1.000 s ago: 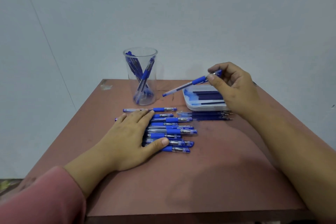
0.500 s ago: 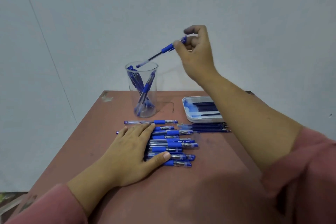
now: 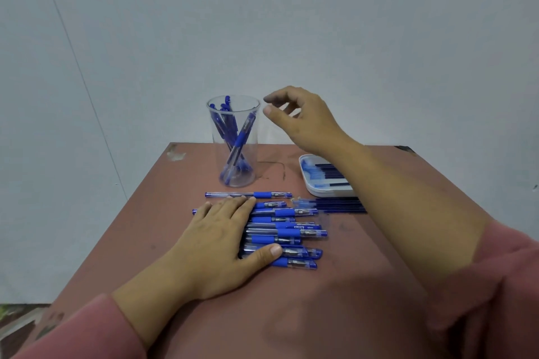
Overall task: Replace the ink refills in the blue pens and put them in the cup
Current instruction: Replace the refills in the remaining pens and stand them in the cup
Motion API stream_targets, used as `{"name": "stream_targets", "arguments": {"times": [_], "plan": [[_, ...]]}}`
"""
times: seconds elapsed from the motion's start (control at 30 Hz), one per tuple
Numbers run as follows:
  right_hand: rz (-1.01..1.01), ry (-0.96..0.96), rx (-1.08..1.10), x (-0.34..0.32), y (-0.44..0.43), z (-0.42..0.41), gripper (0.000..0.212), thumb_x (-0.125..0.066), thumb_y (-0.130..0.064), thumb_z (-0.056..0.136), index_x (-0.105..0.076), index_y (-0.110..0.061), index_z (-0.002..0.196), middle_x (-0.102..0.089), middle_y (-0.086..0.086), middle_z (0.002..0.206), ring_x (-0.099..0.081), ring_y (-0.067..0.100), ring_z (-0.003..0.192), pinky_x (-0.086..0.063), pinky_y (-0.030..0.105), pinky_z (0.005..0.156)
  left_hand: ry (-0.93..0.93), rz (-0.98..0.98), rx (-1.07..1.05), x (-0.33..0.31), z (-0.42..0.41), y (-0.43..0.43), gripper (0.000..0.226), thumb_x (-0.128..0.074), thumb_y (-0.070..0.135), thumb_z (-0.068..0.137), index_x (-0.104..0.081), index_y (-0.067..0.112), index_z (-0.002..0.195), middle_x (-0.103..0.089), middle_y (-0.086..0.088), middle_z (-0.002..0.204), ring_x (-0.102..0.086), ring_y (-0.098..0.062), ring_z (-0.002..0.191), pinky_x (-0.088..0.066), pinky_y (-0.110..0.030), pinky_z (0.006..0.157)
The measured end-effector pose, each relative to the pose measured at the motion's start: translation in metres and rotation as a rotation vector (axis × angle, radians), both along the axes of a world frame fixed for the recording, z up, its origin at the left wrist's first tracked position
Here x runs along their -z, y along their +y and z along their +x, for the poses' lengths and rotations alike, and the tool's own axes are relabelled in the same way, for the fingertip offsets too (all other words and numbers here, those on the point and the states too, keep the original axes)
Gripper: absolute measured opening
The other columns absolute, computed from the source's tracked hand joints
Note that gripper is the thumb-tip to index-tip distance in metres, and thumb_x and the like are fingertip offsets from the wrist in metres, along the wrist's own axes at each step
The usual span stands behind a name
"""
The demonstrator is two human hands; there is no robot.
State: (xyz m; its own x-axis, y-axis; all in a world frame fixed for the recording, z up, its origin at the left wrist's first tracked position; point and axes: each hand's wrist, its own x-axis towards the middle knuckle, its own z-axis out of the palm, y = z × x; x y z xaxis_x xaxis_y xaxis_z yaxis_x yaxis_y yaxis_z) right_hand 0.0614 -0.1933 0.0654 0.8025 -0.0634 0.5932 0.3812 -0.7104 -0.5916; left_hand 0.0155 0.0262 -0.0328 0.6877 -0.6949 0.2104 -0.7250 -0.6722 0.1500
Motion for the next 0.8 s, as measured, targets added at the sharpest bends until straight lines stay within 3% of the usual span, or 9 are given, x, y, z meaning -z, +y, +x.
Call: {"name": "stream_targets", "arguments": {"times": [0.1,0.23,0.37,0.5,0.7,0.8], "plan": [[-0.091,0.121,-0.026,0.020,-0.014,-0.020,0.015,-0.069,-0.032,0.086,-0.066,-0.031,0.101,-0.063,-0.013,0.101,-0.053,0.001,0.086,-0.038,0.007,0.070,0.009,0.002,-0.003,0.000,0.000,0.000,0.105,-0.003,0.090,0.067,-0.008,0.030,0.153,-0.015,0.014,0.157,-0.013,-0.006,0.142,-0.005,-0.025,0.115],[-0.312,0.316,-0.067,0.045,-0.027,-0.035,0.016,-0.071,-0.033,0.085,-0.069,-0.030,0.101,-0.063,-0.016,0.100,-0.052,-0.006,0.090,-0.037,0.011,0.075,0.019,-0.002,0.000,0.000,0.000,0.001,0.105,-0.004,0.090,0.067,-0.010,0.029,0.153,-0.017,0.014,0.157,-0.014,-0.005,0.141,-0.005,-0.024,0.114],[-0.547,0.424,-0.049,0.051,-0.028,-0.034,0.023,-0.070,-0.039,0.085,-0.071,-0.030,0.106,-0.058,-0.016,0.102,-0.048,0.005,0.097,-0.041,0.028,0.086,0.029,-0.015,-0.003,0.000,0.000,0.001,0.105,-0.005,0.091,0.069,-0.013,0.029,0.153,-0.019,0.013,0.157,-0.017,-0.007,0.142,-0.007,-0.025,0.114],[-0.712,0.480,-0.036,0.050,-0.021,-0.031,0.027,-0.064,-0.047,0.086,-0.071,-0.036,0.109,-0.049,-0.016,0.093,-0.036,0.009,0.099,-0.030,0.033,0.089,0.038,-0.003,-0.008,-0.001,0.000,0.001,0.105,-0.005,0.091,0.068,-0.012,0.029,0.153,-0.019,0.013,0.157,-0.016,-0.006,0.142,-0.007,-0.025,0.115],[-0.775,0.445,0.000,0.051,-0.014,-0.030,0.021,-0.059,-0.041,0.092,-0.070,-0.028,0.105,-0.050,-0.014,0.091,-0.038,0.012,0.102,-0.029,0.039,0.091,0.040,0.014,-0.017,-0.003,-0.003,0.000,0.104,-0.003,0.089,0.068,-0.010,0.029,0.153,-0.017,0.013,0.157,-0.015,-0.006,0.142,-0.006,-0.029,0.117],[-0.706,0.383,0.015,0.047,-0.017,-0.037,0.017,-0.056,-0.034,0.094,-0.067,-0.022,0.098,-0.057,-0.011,0.087,-0.045,0.012,0.096,-0.030,0.034,0.087,0.006,0.055,-0.032,-0.008,-0.007,-0.001,0.103,0.000,0.089,0.070,-0.011,0.029,0.153,-0.013,0.012,0.158,-0.011,-0.007,0.144,-0.002,-0.043,0.120]]}}
